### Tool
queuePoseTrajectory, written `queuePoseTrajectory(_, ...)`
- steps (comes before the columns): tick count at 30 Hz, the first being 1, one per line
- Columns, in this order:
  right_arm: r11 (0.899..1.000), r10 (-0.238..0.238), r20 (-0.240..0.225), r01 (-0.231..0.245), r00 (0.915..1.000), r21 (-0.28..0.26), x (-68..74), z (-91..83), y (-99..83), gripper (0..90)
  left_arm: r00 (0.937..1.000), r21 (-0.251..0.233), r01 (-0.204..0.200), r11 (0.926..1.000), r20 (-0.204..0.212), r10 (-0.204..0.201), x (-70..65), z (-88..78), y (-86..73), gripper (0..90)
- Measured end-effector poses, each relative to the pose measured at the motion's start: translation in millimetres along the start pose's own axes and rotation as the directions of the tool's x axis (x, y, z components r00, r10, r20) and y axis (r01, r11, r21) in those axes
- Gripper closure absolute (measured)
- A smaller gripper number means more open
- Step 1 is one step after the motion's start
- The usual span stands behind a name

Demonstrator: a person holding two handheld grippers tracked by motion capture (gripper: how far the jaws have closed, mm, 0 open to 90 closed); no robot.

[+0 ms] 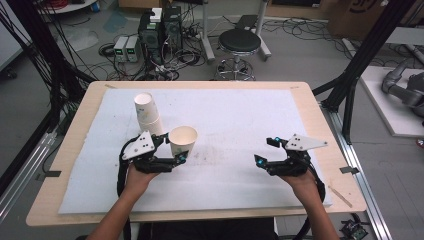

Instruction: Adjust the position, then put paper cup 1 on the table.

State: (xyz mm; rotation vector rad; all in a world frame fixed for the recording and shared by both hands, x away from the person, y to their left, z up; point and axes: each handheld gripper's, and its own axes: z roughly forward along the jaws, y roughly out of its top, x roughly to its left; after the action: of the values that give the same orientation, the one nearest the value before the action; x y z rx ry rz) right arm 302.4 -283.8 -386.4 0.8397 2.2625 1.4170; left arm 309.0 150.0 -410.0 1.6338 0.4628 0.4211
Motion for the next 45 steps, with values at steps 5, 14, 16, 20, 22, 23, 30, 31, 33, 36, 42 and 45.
queuePoseTrajectory(5,1.000,0.000,0.021,0.000,0.9998,-0.015,-1.6,-3.2,-1.6,21.8,0.9996,-0.025,0.010,0.9996,-0.027,-0.011,2.4,-4.1,-0.9,33.4)
queuePoseTrajectory(14,1.000,-0.004,0.022,0.005,0.9997,-0.015,-1.9,-1.8,-3.0,21.9,0.9982,-0.043,0.013,0.9990,-0.057,-0.015,4.2,-7.9,0.0,33.1)
queuePoseTrajectory(16,1.000,-0.005,0.022,0.005,0.9998,-0.018,-1.6,-2.6,-2.6,21.9,0.9980,-0.046,0.012,0.9989,-0.061,-0.015,4.6,-8.3,-0.1,33.0)
queuePoseTrajectory(20,1.000,-0.006,0.025,0.006,0.9997,-0.021,-2.4,-3.5,-2.7,21.9,0.9971,-0.040,0.011,0.9991,-0.074,-0.014,5.6,-10.4,-0.3,32.9)
queuePoseTrajectory(22,1.000,-0.004,0.026,0.005,0.9996,-0.019,-2.1,-3.6,-2.8,21.9,0.9965,-0.029,0.007,0.9996,-0.083,-0.009,6.5,-11.9,-0.3,32.9)
queuePoseTrajectory(23,1.000,-0.007,0.023,0.008,0.9997,-0.020,-1.9,-3.3,-2.8,21.9,0.9965,-0.032,0.010,0.9994,-0.083,-0.013,7.2,-12.6,-0.5,32.9)
queuePoseTrajectory(30,1.000,-0.006,0.020,0.006,0.9998,-0.014,-2.5,-3.4,-3.4,21.9,0.9941,-0.033,0.030,0.9990,-0.103,-0.034,12.9,-28.1,-4.6,32.7)
queuePoseTrajectory(31,1.000,-0.006,0.021,0.006,0.9998,-0.013,-2.4,-3.5,-3.3,21.9,0.9929,-0.033,0.035,0.9988,-0.112,-0.038,13.9,-32.0,-6.0,32.7)
queuePoseTrajectory(33,1.000,-0.008,0.023,0.009,0.9997,-0.017,-2.7,-3.9,-3.1,21.9,0.9920,-0.042,0.043,0.9982,-0.117,-0.048,16.5,-39.7,-8.8,32.5)
queuePoseTrajectory(36,1.000,-0.013,0.022,0.013,0.9997,-0.017,-2.5,-4.3,-3.4,21.9,0.9923,-0.034,0.029,0.9990,-0.119,-0.033,22.0,-53.9,-14.2,32.1)
queuePoseTrajectory(42,1.000,-0.015,0.022,0.015,0.9997,-0.017,-1.4,-7.6,-3.5,21.9,0.9854,-0.027,0.032,0.9991,-0.166,-0.036,31.2,-83.5,-24.0,32.1)
queuePoseTrajectory(45,1.000,-0.017,0.023,0.018,0.9996,-0.021,-1.2,-8.5,-3.4,21.9,0.9770,-0.023,0.046,0.9987,-0.207,-0.050,38.1,-95.2,-28.9,32.1)
